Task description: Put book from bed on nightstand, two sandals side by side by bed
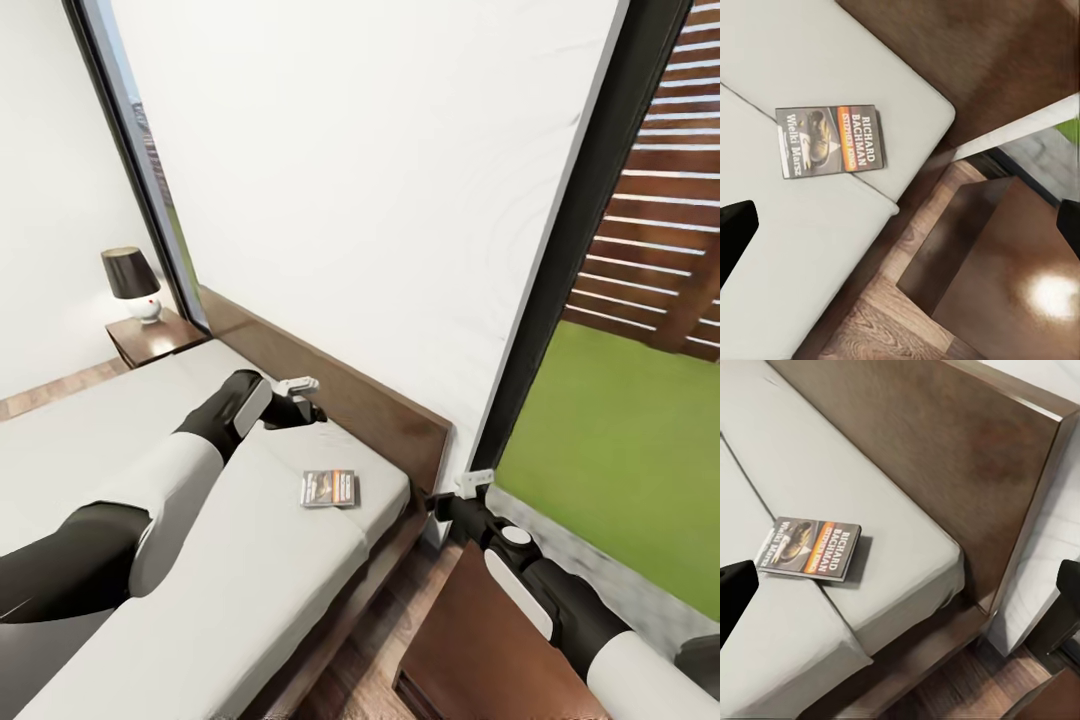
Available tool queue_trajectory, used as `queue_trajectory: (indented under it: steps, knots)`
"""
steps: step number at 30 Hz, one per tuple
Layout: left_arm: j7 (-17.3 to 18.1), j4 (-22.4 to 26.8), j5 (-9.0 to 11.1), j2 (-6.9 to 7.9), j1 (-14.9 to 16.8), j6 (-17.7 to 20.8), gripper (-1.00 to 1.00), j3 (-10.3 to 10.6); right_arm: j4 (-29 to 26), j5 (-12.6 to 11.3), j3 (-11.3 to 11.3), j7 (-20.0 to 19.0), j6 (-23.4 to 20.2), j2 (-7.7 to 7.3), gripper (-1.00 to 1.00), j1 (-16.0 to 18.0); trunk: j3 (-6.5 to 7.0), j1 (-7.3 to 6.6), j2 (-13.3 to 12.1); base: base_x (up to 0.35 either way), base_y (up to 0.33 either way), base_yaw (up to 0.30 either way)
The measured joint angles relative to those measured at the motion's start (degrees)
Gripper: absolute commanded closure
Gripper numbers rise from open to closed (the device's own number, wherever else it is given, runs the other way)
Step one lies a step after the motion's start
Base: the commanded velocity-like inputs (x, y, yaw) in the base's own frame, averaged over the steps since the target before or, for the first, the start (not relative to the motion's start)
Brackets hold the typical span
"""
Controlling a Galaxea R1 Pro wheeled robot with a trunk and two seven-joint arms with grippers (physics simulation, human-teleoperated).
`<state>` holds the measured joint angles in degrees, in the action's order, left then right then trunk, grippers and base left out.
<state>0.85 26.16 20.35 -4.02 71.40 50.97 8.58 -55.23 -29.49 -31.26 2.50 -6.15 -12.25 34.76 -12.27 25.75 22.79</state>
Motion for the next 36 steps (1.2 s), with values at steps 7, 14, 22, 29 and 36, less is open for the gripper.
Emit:
queue_trajectory:
  steps: [7,14,22,29,36]
  knots:
    - [-0.1,1.5,0.0,-0.05,0.0,-0.2,-1.00,0.1,-0.1,-0.1,-0.1,-0.1,-0.2,0.11,-1.00,0.0,-0.64,0.00,0.0,0.000,0.000,0.000]
    - [-3.0,1.7,-1.1,0.22,0.0,-9.8,-1.00,0.1,-0.1,0.0,0.0,-0.2,-0.3,0.04,-1.00,0.0,-1.28,0.00,0.0,0.000,0.000,0.000]
    - [-3.3,-0.9,-1.4,0.32,0.0,-21.9,-1.00,0.4,-0.4,0.0,0.1,-0.2,-0.3,-0.09,-1.00,0.0,-2.00,0.00,0.0,0.000,0.000,0.000]
    - [-3.3,-4.6,-1.5,0.15,0.0,-27.1,-1.00,0.1,-1.1,-0.1,0.2,-0.2,-0.3,-0.15,-1.00,0.0,-2.64,0.00,0.0,0.000,0.000,0.000]
    - [-3.3,-4.9,-1.5,0.03,0.0,-27.4,-1.00,0.1,-1.2,-0.2,0.2,-0.3,-0.3,-0.18,-1.00,0.0,-3.28,0.00,0.0,0.000,0.000,0.000]
